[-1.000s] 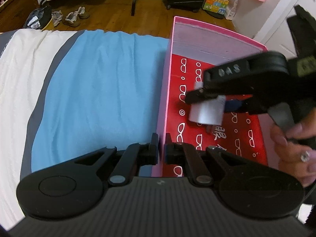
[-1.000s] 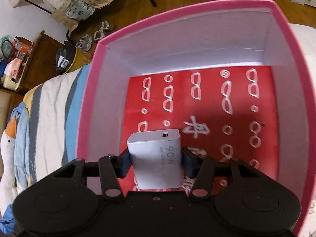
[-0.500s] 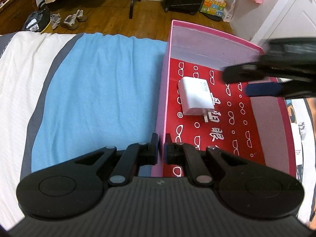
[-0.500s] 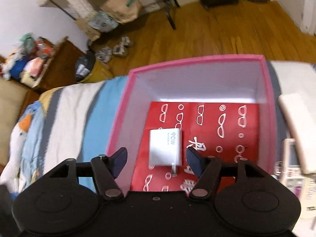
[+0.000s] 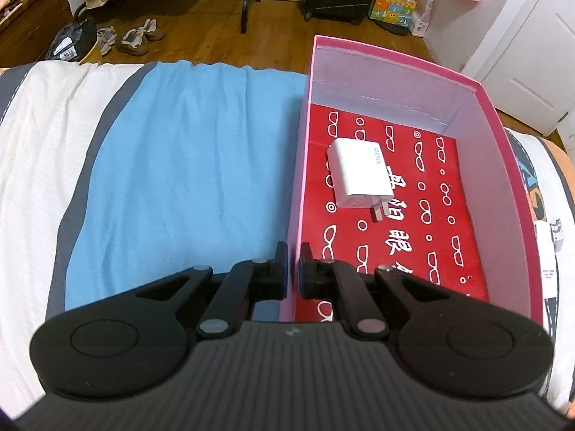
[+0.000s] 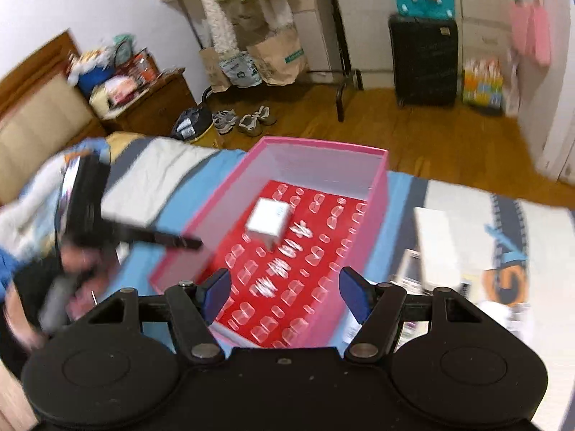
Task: Organize rigid objects
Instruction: 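Grasp the second white charger with the right gripper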
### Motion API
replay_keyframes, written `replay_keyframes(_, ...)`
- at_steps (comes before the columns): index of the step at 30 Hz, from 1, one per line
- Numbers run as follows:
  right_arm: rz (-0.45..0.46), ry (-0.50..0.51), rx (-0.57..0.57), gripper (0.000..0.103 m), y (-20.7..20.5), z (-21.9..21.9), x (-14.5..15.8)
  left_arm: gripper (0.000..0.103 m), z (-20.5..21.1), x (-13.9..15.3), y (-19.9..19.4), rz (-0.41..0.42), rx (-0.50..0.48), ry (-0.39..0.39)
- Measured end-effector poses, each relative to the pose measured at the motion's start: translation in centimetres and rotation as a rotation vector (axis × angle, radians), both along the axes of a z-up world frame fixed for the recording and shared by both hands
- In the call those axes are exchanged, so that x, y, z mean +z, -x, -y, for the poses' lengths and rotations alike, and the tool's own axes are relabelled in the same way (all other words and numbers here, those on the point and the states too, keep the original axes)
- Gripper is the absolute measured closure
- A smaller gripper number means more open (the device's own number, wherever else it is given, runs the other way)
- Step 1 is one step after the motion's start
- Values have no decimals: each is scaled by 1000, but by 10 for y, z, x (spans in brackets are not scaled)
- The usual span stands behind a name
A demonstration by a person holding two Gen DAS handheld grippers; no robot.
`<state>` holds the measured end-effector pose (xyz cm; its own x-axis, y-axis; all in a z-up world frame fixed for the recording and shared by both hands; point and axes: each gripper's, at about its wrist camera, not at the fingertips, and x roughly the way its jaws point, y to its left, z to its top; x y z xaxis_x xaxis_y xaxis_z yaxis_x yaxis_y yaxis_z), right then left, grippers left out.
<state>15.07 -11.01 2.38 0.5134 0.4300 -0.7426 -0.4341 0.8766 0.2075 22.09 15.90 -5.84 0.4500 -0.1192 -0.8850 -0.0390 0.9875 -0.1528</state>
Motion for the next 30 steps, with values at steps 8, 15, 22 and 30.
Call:
replay_keyframes(8,-2,295,131,27,39,29,-58,98,1,1,0,-6,2,-9)
replay_keyframes(15,-164,399,95,28,33,50,-113,98,-1,-2,-7,-79,11,9)
replay_keyframes(22,-254,464,28,42,29,51,-142,98,-1,-4,-11,-91,6,4)
replay_keyframes(30,-198,469,-21,42,41,34,-121,99,3,-5,-10,-70,-2,-13)
